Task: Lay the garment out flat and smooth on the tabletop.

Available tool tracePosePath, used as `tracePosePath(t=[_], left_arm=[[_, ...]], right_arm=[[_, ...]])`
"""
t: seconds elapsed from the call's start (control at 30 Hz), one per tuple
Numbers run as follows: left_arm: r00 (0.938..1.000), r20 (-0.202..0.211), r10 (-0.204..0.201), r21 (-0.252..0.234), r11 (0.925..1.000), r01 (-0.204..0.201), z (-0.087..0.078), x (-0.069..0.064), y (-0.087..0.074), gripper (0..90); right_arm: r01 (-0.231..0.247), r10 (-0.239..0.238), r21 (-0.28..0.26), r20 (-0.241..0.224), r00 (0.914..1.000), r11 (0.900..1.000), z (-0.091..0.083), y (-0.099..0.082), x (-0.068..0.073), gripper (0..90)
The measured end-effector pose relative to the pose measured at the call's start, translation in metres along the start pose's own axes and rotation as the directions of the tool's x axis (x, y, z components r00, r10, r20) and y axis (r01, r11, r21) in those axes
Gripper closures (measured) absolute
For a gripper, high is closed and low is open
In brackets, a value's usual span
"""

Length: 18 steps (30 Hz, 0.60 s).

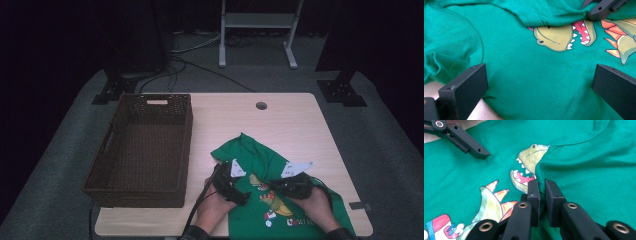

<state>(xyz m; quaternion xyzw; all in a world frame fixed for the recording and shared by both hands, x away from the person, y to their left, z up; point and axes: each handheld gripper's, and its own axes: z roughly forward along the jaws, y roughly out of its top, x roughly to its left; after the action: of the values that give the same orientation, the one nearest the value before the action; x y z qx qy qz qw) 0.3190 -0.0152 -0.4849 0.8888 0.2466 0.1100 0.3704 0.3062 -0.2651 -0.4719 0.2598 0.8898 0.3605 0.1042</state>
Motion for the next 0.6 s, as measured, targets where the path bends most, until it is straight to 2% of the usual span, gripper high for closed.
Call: tracePosePath(t=[0.6], left_arm=[[1.0000,0.000,0.001,0.000,1.0000,-0.001,0.000,0.000,0.000,0.0]], right_arm=[[-0.057,0.055,-0.057,-0.051,0.9972,0.9967,-0.010,0.003,-0.011,85.9]])
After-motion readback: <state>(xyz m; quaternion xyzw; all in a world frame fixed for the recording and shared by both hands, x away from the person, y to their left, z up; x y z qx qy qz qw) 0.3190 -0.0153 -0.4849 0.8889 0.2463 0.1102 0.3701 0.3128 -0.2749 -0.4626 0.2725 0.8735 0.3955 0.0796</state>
